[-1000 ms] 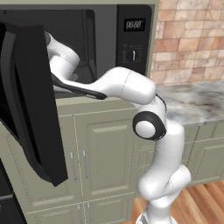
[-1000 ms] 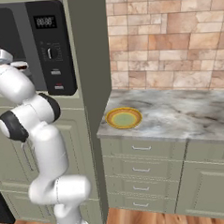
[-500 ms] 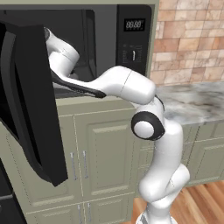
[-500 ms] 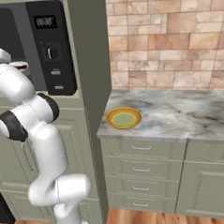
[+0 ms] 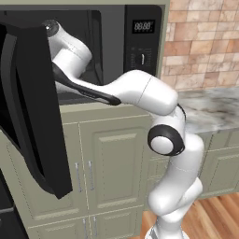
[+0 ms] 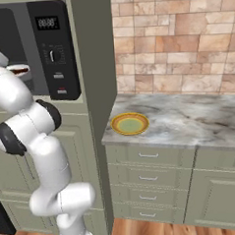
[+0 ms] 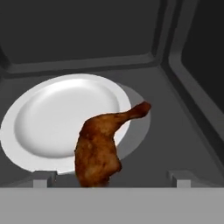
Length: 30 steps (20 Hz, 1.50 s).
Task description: Pick the chicken drumstick from the counter and place it in the microwave. Then turn on the microwave.
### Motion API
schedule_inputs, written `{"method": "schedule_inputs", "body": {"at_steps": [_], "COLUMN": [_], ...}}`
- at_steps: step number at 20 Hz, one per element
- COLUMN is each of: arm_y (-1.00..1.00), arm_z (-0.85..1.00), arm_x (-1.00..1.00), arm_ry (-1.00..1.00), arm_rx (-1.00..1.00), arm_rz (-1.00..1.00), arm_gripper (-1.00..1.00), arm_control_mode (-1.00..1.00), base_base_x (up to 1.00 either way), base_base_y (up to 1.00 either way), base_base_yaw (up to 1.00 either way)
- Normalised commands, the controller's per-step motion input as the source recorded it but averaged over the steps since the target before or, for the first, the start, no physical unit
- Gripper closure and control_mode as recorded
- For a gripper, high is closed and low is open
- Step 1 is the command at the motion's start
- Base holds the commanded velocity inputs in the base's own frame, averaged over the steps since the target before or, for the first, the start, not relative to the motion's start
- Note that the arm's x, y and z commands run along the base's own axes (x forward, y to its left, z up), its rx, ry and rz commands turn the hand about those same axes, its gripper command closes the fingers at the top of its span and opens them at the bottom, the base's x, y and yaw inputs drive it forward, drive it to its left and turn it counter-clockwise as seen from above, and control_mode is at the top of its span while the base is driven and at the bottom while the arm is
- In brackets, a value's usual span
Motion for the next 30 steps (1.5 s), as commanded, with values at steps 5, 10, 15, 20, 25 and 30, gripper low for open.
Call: {"method": "schedule_inputs", "body": {"at_steps": [5,10,15,20,25,30], "arm_y": [-0.46,-0.43,-0.42,-0.36,-0.31,-0.27], "arm_z": [-0.07,-0.08,-0.06,-0.07,-0.02,0.00], "arm_x": [-0.38,-0.48,-0.51,-0.56,-0.40,-0.34], "arm_ry": [0.00,-0.03,-0.08,-0.03,0.00,0.00], "arm_rx": [0.11,0.11,0.08,0.08,0.06,0.05], "arm_rz": [0.00,0.00,0.00,0.01,0.08,0.09], "arm_gripper": [-1.00,-1.00,-1.00,-1.00,-1.00,-1.00], "arm_control_mode": [-1.00,-1.00,-1.00,-1.00,-1.00,-1.00], "base_base_x": [0.00,0.00,0.00,0.00,0.00,0.00], "base_base_y": [0.00,0.00,0.00,0.00,0.00,0.00], "base_base_yaw": [0.00,0.00,0.00,0.00,0.00,0.00]}}
